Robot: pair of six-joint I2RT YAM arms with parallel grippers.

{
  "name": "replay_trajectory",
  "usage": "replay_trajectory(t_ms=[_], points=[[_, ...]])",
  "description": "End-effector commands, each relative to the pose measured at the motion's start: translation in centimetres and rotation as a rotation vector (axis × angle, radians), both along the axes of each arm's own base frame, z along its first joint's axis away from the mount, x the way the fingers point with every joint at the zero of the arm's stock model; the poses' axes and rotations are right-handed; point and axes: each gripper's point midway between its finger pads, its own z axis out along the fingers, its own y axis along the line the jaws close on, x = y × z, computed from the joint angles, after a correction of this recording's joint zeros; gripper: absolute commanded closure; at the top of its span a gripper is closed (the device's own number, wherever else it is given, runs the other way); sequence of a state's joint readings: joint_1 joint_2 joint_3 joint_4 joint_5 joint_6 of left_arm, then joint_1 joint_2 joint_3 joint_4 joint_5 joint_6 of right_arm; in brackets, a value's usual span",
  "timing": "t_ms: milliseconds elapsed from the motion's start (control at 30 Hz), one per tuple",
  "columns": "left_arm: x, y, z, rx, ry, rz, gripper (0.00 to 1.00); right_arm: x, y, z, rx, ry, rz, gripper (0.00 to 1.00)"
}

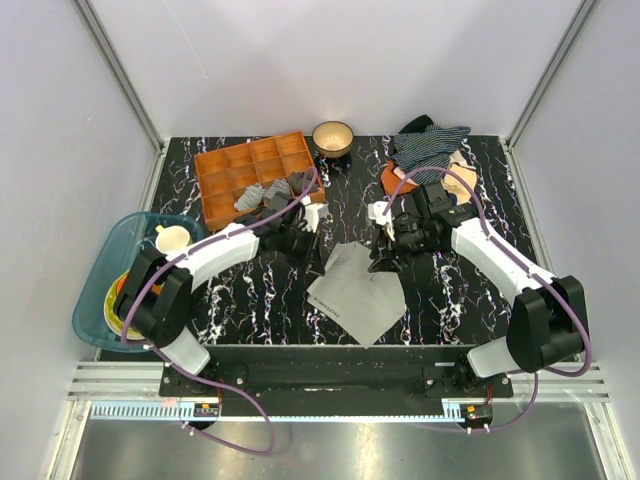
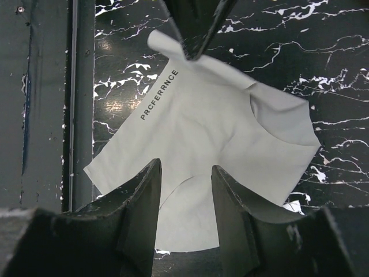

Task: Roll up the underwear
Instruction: Fold the underwear at the center of the board.

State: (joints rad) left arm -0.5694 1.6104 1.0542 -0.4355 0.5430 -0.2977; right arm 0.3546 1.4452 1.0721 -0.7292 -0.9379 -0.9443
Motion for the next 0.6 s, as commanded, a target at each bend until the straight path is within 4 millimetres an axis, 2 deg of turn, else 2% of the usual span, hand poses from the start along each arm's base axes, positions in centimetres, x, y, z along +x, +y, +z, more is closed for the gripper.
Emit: replay_trajectory(t_ms=[0,267,567], points=[[-0.5,-3.3,3.2,-0.116,-0.035,-0.028,1.0,0.1,-0.2,2.0,0.055,-0.037,-0.012,0.51],[-2.2,-7.1,4.3,-0.17,-0.037,-0.027,1.0,0.7,-1.2,2.8,0.077,-0.049,-0.05,0.51],[-4.5,-10.5,2.1,-0.147,0.06,-0.014,1.0,0.8,-1.6,3.0,0.087,-0.049,-0.061,0.51]])
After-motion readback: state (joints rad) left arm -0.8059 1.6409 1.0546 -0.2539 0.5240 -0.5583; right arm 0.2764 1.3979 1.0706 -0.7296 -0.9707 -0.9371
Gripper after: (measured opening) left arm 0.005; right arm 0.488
